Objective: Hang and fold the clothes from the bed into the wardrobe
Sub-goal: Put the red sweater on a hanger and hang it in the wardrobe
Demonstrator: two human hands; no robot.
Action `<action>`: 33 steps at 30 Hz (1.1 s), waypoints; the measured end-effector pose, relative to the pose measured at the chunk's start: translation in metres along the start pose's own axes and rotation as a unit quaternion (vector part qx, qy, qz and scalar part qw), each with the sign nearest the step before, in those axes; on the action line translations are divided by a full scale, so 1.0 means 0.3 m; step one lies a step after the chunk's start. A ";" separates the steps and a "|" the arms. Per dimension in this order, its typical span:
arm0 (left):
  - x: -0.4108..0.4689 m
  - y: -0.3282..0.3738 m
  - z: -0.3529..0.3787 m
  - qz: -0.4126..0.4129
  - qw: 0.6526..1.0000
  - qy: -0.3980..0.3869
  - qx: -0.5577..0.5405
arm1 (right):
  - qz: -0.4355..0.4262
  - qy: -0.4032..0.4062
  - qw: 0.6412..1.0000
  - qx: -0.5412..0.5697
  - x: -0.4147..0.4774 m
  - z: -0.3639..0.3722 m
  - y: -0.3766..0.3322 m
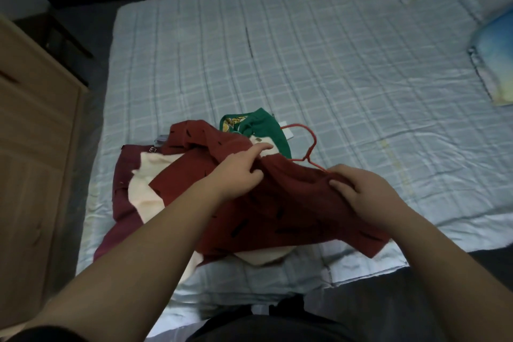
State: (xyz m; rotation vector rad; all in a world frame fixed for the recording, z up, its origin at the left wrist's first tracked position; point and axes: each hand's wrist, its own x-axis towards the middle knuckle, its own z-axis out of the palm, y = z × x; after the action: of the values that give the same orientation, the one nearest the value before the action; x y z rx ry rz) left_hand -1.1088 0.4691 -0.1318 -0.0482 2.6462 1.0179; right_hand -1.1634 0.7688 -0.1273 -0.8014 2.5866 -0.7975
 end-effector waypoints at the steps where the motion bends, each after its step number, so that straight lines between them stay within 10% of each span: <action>1: -0.003 0.000 -0.014 0.021 1.000 0.010 0.009 | -0.007 0.021 1.000 -0.011 0.010 -0.002 -0.008; 33: -0.655 0.371 -1.319 0.004 0.805 0.580 0.123 | -0.273 0.340 0.894 -0.099 0.501 -0.732 -1.292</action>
State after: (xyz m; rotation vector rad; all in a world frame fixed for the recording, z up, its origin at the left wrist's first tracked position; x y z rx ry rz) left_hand -1.0434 0.2762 0.2758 -0.8628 3.8303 0.7121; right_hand -1.2176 0.5043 0.2575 -1.6033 3.1183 -1.1422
